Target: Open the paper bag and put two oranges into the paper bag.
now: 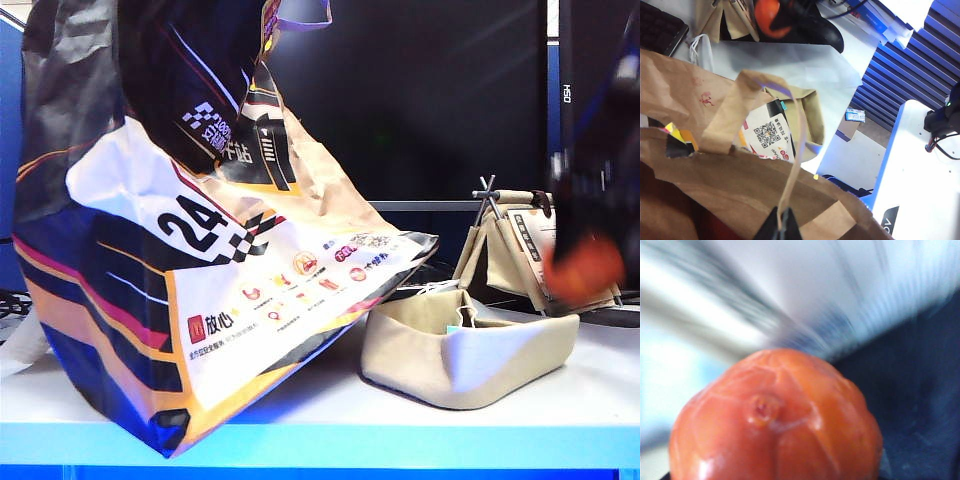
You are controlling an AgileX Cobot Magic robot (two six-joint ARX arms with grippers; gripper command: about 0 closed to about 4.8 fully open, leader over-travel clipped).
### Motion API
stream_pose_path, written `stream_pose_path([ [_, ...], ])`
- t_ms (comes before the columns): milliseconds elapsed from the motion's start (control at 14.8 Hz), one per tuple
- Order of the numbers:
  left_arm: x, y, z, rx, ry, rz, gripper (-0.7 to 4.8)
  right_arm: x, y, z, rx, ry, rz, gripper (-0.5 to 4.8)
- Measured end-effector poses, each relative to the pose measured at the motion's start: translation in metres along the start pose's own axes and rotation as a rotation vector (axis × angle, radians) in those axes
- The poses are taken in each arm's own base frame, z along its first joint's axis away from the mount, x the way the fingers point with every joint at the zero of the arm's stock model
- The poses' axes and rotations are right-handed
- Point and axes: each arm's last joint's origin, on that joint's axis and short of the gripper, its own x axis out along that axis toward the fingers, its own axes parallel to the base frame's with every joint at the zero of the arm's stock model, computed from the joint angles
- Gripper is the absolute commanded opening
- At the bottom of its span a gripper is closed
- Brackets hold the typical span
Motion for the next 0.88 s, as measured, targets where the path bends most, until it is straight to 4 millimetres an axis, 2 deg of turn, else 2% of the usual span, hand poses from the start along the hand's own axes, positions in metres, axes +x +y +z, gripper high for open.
stream_pose_path([
  [67, 0.0, 0.0, 0.0, 0.0, 0.0, 0.0, -0.05, -0.034, 0.014, 0.004, -0.04, -0.1, 0.012, -0.05],
  [270, 0.0, 0.0, 0.0, 0.0, -0.001, -0.001, -0.05, -0.096, 0.047, 0.004, -0.133, -0.268, 0.073, -0.06],
  [472, -0.005, -0.004, 0.004, 0.012, -0.033, -0.039, -0.05, -0.173, 0.112, 0.025, -0.312, -0.507, 0.197, -0.05],
  [540, -0.012, -0.01, 0.01, 0.037, -0.082, -0.087, -0.06, -0.203, 0.139, 0.035, -0.387, -0.614, 0.248, -0.05],
  [607, -0.021, -0.017, 0.016, 0.068, -0.117, -0.099, -0.06, -0.221, 0.16, 0.043, -0.432, -0.671, 0.293, -0.06],
  [675, -0.03, -0.027, 0.023, 0.107, -0.155, -0.112, -0.06, -0.229, 0.177, 0.055, -0.46, -0.709, 0.342, -0.05],
  [742, -0.038, -0.036, 0.029, 0.145, -0.195, -0.148, -0.05, -0.226, 0.186, 0.066, -0.464, -0.7, 0.377, -0.05],
  [877, -0.05, -0.049, 0.036, 0.189, -0.254, -0.206, -0.06, -0.203, 0.194, 0.085, -0.451, -0.591, 0.5, -0.05],
])
